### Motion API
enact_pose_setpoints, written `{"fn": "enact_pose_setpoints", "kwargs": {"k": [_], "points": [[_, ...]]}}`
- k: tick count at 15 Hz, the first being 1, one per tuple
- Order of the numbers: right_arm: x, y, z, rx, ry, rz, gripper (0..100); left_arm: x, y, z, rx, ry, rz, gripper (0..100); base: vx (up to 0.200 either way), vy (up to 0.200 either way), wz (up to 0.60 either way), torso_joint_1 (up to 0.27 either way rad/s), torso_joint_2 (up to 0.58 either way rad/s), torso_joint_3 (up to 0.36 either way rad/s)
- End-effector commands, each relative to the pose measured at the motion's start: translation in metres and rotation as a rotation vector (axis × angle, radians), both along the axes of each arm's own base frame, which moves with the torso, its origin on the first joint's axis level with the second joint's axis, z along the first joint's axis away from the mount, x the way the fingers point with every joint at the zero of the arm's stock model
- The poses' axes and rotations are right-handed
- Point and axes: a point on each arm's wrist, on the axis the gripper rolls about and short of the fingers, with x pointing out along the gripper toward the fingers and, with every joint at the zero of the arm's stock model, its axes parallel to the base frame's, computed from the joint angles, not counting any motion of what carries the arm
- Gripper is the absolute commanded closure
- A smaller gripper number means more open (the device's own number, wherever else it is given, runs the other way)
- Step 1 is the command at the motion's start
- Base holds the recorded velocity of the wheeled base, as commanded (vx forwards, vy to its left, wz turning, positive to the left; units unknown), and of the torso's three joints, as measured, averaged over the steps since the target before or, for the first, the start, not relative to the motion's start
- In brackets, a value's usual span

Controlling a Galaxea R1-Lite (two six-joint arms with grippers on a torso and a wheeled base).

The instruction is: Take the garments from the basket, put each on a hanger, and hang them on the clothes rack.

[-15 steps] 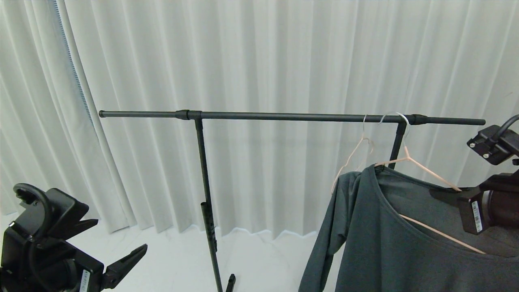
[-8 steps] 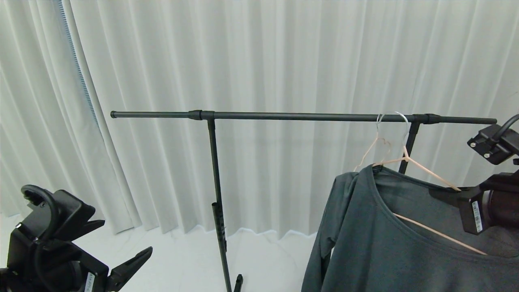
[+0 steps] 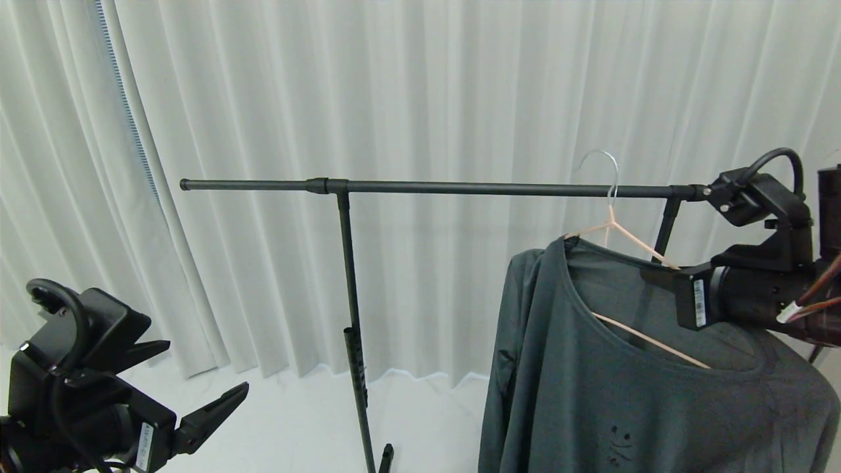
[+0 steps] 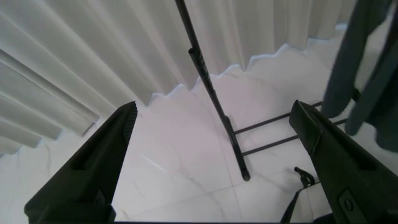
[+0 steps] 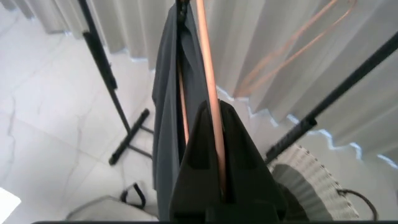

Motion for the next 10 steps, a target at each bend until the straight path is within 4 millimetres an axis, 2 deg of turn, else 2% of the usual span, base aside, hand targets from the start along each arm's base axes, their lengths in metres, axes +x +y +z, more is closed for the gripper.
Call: {"fn": "enact_pose_setpoints", "kwargs": {"k": [1,2,6,10], "points": [[0.026,0.021,-0.012,-0.012,0.011,-0.007,100,0.004,-0.001,0.002,0.0,0.001,-0.002,0,0.0,0.0,0.0,0.0,0.0,0.0],[0.033,0.026,-0.013,-0.01,-0.002,-0.017,100,0.003,-0.002,0.002,-0.001,0.0,-0.007,0,0.0,0.0,0.0,0.0,0.0,0.0],[0.046,0.033,-0.015,-0.015,0.001,-0.026,100,0.001,-0.01,0.002,-0.004,-0.001,-0.071,0,0.2,0.0,0.0,0.0,0.0,0.002],[0.05,0.036,-0.019,-0.024,0.013,-0.027,100,0.0,-0.012,0.002,-0.004,-0.003,-0.085,0,0.2,0.0,0.0,0.012,0.0,0.001]]}}
